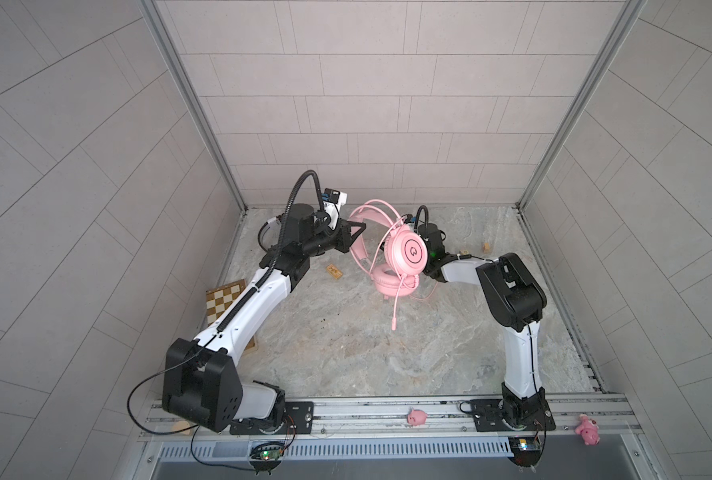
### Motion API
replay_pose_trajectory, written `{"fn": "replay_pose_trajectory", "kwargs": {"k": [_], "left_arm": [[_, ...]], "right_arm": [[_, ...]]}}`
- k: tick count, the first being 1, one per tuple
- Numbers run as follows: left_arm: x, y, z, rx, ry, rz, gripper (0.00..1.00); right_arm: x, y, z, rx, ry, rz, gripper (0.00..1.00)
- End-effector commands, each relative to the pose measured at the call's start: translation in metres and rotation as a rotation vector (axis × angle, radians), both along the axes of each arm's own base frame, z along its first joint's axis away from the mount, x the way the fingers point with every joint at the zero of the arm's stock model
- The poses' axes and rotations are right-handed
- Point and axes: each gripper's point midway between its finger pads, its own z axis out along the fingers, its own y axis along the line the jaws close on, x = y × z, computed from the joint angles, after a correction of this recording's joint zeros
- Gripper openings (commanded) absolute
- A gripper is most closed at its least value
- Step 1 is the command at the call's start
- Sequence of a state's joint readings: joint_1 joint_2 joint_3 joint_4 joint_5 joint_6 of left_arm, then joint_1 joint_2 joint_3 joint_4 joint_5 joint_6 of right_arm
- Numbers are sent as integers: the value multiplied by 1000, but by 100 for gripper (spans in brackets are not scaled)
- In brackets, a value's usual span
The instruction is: Wrap the headphones
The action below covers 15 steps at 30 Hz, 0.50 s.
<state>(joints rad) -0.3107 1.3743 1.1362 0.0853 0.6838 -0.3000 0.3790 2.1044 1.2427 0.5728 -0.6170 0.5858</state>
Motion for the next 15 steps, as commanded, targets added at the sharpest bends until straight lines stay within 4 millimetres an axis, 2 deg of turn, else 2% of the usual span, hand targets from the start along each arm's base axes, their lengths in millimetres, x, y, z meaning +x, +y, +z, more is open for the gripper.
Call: {"fn": "replay_pose_trajectory", "kwargs": {"k": [1,3,5,9,15], "left_arm": [[-5,5,37,-74,-74,11,0],[-1,10,37,-83,-63,45,0],[3,14,38,-97,-59,79,0],[15,29,35,-139,-40,199,0],[27,70,32,-192,-70,457,0]], "right_arm": [[-1,1,-5,3,-11,2,23],[-6,1,-8,6,-5,5,12],[-13,2,-9,8,-3,13,6],[-33,10,-9,-2,-2,47,5],[-82,23,-19,-59,10,109,5]]}}
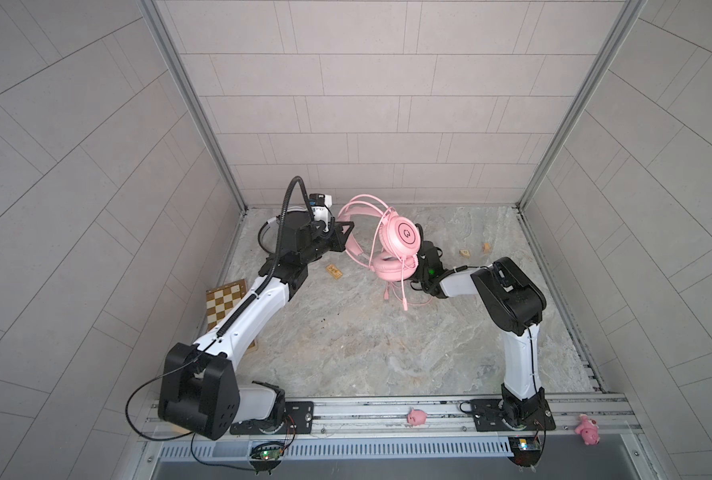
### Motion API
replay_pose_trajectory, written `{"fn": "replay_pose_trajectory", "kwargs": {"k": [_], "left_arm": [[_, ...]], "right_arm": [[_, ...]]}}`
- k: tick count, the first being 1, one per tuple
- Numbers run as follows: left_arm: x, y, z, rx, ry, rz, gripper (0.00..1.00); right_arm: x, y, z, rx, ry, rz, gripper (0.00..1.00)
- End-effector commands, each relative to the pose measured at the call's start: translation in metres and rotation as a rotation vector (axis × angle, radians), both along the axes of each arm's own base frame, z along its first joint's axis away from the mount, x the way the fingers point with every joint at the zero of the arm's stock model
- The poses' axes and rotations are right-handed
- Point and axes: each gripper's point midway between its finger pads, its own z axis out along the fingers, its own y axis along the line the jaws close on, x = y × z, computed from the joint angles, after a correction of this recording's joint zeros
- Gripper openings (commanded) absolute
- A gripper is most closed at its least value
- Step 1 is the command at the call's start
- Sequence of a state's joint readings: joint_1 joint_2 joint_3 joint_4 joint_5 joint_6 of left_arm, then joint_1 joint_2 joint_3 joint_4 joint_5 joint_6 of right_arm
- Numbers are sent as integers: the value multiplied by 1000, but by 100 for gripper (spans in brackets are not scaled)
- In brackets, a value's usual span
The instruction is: Wrap the headphones
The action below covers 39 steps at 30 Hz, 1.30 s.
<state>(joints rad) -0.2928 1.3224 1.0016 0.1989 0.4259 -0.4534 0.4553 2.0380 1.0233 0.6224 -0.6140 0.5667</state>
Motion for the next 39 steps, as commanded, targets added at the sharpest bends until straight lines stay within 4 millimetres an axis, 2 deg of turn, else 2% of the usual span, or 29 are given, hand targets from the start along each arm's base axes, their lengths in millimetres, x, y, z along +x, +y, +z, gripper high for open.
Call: {"fn": "replay_pose_trajectory", "kwargs": {"k": [1,6,11,18,21,25,32,35,39], "left_arm": [[6,36,51,-106,-136,212,0],[12,66,43,-152,-94,388,0],[18,82,34,-212,-40,463,0],[22,100,28,-246,-12,525,0],[22,108,26,-242,-10,560,0],[22,115,24,-231,-9,589,0],[17,143,14,-126,-2,722,0],[16,152,4,-72,18,772,0],[16,161,-9,0,45,821,0]], "right_arm": [[-23,11,22,-12,-67,43,5],[-62,31,13,-65,-62,101,5],[-95,58,13,-62,-66,153,5],[-134,102,-3,-35,-23,243,4],[-152,113,-11,-53,-7,284,4],[-164,112,-10,-89,-17,310,3],[-187,93,12,-223,-77,352,3],[-197,91,33,-290,-94,375,3],[-206,91,73,-346,-187,404,3]]}}
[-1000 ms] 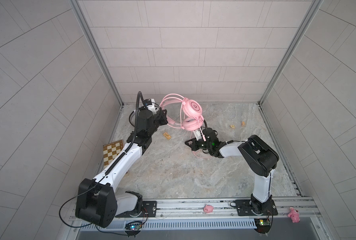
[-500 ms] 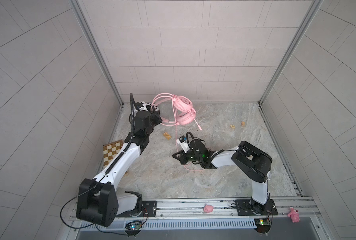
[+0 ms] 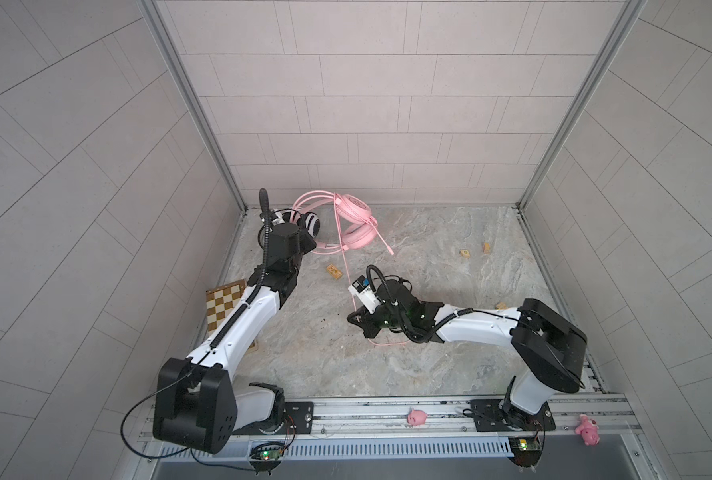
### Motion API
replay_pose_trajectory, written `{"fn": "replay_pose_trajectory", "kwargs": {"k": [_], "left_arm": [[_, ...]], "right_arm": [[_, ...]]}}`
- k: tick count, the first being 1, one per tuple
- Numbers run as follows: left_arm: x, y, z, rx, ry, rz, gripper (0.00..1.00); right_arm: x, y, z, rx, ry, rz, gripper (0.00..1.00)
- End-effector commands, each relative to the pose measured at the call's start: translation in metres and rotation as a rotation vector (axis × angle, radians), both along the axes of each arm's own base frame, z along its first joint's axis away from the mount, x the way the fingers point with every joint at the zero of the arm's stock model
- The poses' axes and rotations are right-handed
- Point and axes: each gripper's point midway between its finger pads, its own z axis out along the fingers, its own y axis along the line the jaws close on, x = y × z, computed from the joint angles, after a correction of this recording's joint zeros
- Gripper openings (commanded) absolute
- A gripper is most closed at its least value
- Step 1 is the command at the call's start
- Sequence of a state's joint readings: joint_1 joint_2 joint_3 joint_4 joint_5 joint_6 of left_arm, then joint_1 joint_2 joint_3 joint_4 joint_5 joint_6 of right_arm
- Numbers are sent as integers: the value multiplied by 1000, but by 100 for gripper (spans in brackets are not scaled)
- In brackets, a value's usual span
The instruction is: Wrap the headphones
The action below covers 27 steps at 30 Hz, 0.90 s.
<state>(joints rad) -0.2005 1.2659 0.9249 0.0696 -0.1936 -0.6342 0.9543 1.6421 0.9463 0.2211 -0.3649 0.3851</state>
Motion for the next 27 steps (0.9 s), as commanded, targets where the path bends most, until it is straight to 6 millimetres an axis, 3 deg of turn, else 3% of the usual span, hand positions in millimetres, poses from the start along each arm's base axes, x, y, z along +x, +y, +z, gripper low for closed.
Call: {"fn": "replay_pose_trajectory", "kwargs": {"k": [1,7,12,21,27], "left_arm": [[3,15,32,10,-98,79,0],[9,4,24,124,-53,39,0],[0,-2,30,332,-16,54,0],[-10,-47,42,672,3,-51,0],[-11,-82,39,783,6,-175,0]], "right_arm": [[-13,-14,15,-118,-55,36,3],[-10,-28,71,-122,-162,25,4],[2,-56,106,-189,-276,-33,4],[69,-144,146,-315,-363,-328,5],[95,-176,171,-424,-476,-443,6]]}}
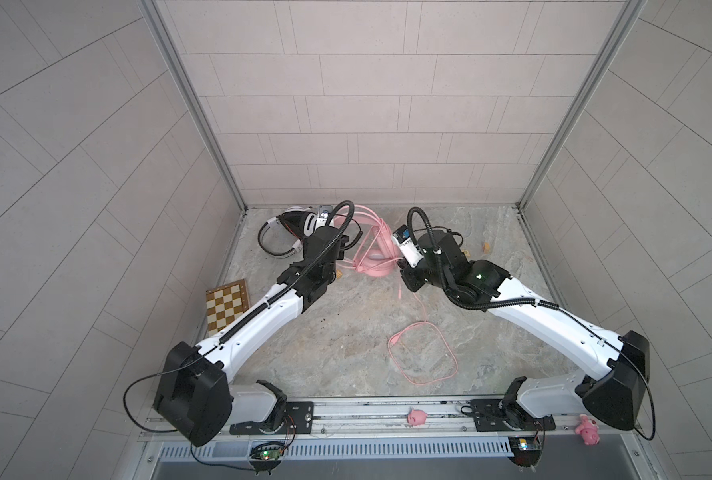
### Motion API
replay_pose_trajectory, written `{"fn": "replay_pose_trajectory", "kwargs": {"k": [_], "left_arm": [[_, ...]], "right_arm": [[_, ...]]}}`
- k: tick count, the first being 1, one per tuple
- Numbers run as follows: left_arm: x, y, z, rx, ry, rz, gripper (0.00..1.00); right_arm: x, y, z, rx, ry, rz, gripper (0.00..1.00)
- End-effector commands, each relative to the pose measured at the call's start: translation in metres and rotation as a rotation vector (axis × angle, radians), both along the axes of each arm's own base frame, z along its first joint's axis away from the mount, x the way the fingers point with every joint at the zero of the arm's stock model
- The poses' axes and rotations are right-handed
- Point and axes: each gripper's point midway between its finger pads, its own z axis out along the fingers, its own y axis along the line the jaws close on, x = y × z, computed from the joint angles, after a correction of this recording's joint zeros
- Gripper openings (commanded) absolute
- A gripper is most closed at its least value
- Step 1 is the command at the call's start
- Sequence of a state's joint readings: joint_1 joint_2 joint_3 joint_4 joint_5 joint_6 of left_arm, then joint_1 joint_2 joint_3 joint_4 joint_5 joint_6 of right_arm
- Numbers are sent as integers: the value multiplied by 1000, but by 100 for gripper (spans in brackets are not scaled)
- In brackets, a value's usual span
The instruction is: Wrap the headphones
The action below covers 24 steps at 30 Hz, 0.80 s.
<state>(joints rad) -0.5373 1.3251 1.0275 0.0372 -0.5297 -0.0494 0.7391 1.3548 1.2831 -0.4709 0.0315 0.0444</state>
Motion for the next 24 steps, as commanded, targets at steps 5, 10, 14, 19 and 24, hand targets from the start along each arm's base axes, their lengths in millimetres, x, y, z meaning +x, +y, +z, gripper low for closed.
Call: {"fn": "replay_pose_trajectory", "kwargs": {"k": [5,10,14,19,24], "left_arm": [[4,-20,6,74,18,-70,0],[6,-35,-5,24,79,-129,0],[4,-54,-13,-4,143,-223,0],[5,-69,-26,-32,223,-281,0],[4,-75,-31,-80,246,-294,0]], "right_arm": [[28,-32,61,-128,-229,-114,6],[30,-18,83,-51,-298,-53,7],[19,10,102,74,-299,78,7],[6,42,113,194,-256,209,6],[-6,63,123,307,-222,294,5]]}}
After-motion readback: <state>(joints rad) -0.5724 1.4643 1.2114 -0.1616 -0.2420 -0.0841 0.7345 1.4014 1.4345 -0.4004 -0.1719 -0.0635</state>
